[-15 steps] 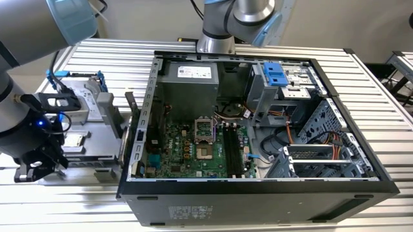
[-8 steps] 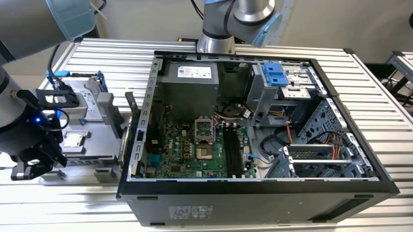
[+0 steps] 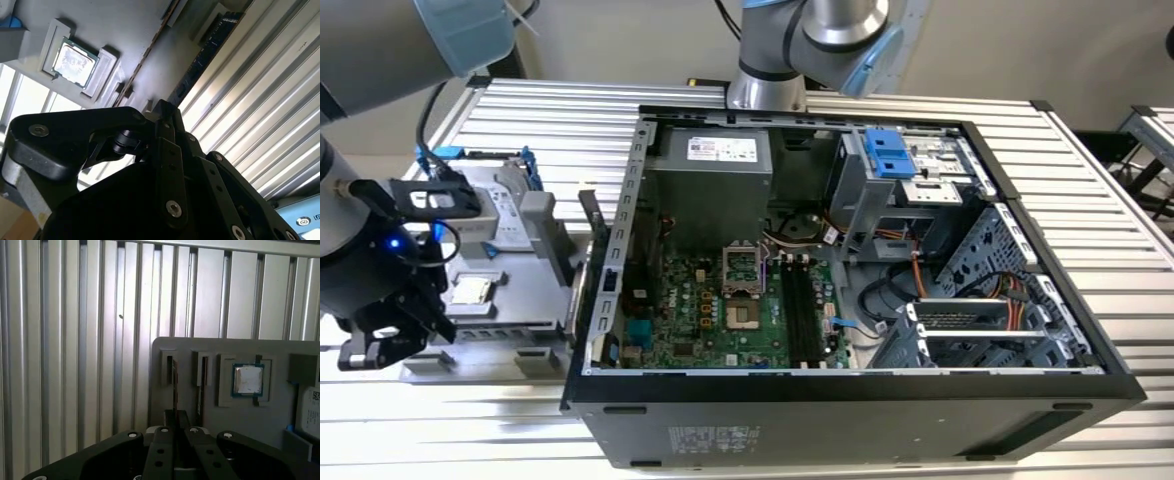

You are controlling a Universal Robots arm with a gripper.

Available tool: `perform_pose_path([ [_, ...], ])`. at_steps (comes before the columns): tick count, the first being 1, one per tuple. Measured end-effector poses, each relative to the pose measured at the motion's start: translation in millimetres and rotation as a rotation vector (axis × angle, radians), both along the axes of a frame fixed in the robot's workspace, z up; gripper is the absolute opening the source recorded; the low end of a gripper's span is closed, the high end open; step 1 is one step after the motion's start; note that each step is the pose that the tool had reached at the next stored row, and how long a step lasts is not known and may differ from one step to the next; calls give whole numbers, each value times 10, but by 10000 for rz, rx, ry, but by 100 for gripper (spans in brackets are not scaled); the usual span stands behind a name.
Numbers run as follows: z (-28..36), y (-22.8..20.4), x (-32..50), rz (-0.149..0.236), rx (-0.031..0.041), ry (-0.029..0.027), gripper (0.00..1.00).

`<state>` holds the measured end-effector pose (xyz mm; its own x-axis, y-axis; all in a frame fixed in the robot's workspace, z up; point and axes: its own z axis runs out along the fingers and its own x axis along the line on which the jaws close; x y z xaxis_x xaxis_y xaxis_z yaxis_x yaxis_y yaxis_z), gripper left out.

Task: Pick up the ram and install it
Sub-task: 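Pick up the ram and move it above insertion slot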

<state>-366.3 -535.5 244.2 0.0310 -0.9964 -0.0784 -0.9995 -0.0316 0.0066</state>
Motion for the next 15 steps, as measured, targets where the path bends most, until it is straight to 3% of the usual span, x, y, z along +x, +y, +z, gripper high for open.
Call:
perform_pose_path([
  [15, 157, 0, 0, 0, -1, 1, 0],
])
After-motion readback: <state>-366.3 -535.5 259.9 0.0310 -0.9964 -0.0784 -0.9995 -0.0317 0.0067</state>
